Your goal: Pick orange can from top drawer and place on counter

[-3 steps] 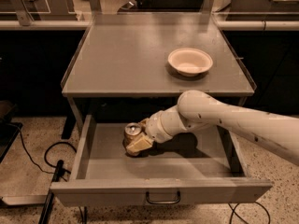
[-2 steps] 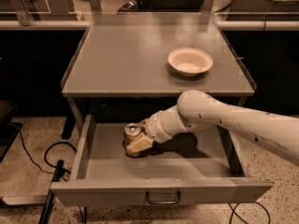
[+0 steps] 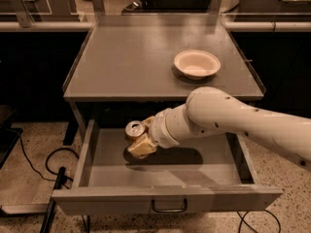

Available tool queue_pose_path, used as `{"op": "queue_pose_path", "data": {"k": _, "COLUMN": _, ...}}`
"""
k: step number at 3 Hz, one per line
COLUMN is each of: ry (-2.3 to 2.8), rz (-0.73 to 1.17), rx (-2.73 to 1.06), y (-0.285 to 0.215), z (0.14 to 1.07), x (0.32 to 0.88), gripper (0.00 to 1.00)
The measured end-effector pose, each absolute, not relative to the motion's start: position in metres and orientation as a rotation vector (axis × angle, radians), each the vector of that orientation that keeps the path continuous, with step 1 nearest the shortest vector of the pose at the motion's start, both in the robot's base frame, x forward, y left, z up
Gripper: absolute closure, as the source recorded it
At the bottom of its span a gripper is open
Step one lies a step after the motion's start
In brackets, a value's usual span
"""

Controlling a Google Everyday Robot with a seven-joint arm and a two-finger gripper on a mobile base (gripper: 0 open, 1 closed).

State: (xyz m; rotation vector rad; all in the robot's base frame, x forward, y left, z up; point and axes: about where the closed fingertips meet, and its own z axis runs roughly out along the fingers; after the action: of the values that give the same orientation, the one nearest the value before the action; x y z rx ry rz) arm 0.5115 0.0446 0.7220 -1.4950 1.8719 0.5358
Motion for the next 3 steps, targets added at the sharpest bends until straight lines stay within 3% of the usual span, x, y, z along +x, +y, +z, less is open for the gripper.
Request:
{"op": "queue_pose_path", "data": {"k": 1, "ry": 1.875, "rz": 0.423, "rx": -1.49, "y": 0.051, "z": 0.786, "x": 0.492, "gripper": 1.0}}
{"op": "queue_pose_path", "data": {"k": 3, "ry": 1.851, "rz": 0.386, "rx": -1.473, "y": 0.055, "z": 0.81, "x": 0.505, "gripper": 1.0}}
